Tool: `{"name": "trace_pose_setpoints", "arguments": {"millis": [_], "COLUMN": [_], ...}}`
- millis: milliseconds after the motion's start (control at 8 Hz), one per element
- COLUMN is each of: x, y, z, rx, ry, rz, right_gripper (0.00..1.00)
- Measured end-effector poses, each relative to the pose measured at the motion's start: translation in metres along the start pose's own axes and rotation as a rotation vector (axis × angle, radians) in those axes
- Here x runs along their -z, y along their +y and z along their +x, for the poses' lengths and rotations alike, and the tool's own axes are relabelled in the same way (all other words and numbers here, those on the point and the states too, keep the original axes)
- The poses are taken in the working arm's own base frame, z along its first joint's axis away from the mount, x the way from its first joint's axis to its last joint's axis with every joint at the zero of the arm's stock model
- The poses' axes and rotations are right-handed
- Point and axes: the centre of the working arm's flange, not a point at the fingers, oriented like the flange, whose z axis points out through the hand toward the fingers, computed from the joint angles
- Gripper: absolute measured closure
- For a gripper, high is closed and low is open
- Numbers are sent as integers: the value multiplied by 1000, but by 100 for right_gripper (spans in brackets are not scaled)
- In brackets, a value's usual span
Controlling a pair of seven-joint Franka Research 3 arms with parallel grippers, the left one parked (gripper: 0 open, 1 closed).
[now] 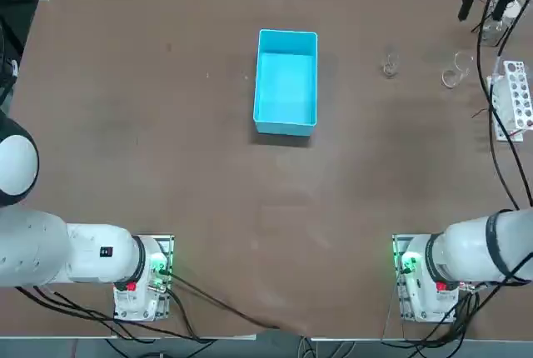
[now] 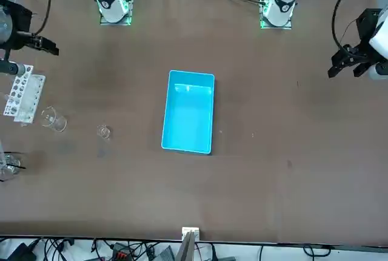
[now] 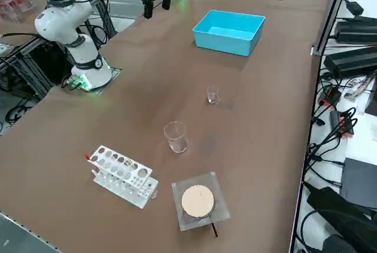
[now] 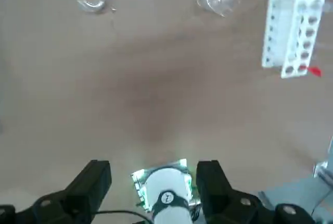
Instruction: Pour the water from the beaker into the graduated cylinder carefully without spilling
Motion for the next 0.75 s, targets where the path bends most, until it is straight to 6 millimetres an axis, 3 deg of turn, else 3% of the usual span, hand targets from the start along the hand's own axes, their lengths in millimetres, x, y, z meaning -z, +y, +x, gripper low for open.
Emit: {"name": "trace_pose_setpoints", "arguments": {"millis": [125, 500, 750], "x": [-7, -35, -72], "y": [-16, -106, -155], "z": [0, -7, 11], "rx": [-84, -230, -402], "ry": [-5, 78, 197], "rz": [-36, -244, -356], "right_gripper": [0, 0, 0]}}
